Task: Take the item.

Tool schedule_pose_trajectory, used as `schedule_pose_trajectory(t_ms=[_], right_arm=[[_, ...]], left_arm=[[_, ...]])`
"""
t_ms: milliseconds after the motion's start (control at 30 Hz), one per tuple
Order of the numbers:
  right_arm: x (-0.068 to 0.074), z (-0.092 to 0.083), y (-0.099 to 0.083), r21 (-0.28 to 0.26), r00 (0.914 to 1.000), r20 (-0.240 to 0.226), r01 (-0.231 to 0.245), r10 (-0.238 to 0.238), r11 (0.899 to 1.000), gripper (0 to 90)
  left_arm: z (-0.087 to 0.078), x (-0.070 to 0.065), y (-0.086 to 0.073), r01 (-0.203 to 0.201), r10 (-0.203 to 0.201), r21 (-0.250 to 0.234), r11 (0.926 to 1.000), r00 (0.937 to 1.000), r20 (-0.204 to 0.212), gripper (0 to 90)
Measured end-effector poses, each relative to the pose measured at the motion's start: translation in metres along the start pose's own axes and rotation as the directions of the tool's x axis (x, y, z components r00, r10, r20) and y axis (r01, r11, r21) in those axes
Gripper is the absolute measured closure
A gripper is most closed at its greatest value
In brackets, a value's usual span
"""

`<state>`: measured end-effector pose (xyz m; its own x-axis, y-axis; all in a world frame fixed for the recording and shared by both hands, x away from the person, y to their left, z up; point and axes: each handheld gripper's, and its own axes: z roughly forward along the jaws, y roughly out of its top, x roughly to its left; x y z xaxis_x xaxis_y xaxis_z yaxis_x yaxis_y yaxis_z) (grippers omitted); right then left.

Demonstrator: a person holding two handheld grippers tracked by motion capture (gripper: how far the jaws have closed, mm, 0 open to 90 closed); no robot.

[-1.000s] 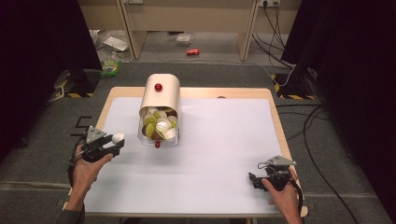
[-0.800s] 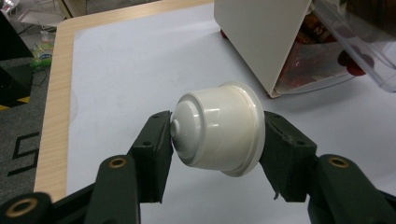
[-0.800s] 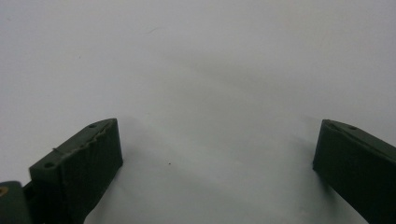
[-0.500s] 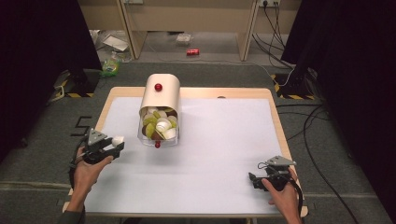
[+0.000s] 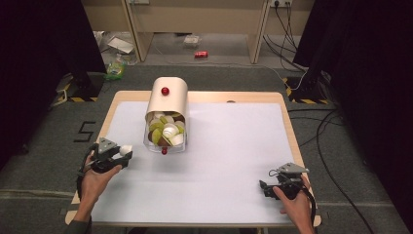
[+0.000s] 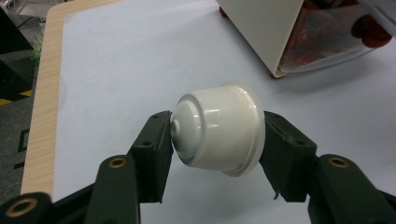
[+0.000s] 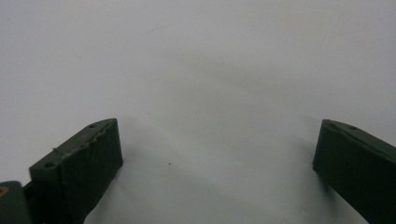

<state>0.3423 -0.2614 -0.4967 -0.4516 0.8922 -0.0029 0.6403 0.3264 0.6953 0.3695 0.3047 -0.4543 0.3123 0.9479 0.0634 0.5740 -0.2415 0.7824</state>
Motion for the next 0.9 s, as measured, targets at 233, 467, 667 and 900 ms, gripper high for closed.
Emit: schedule_pose_trajectory(t_ms=[233, 467, 667, 900], right_arm=[[0.0, 0.0, 0.0, 0.0, 1.0, -0.001, 0.0, 0.0, 1.0, 1.6], [0.0, 0.0, 0.0, 0.0, 1.0, 0.0, 0.0, 0.0, 1.0, 1.6], [0.0, 0.0, 0.0, 0.0, 1.0, 0.0, 0.0, 0.0, 1.0, 1.6], [0.0, 0.0, 0.0, 0.0, 1.0, 0.0, 0.0, 0.0, 1.0, 1.6]], left_arm=[[0.004, -0.003, -0.002, -0.052, 0.053, 0.035, 0.998, 0.9982, -0.03, 46.3], [0.011, -0.002, -0.008, -0.084, 0.087, 0.071, 0.9939, 0.9949, -0.051, 46.2], [0.015, -0.002, -0.012, -0.101, 0.109, 0.099, 0.99, 0.9909, -0.079, 46.1], [0.015, -0.002, -0.011, -0.097, 0.105, 0.101, 0.9901, 0.9914, -0.078, 45.7]])
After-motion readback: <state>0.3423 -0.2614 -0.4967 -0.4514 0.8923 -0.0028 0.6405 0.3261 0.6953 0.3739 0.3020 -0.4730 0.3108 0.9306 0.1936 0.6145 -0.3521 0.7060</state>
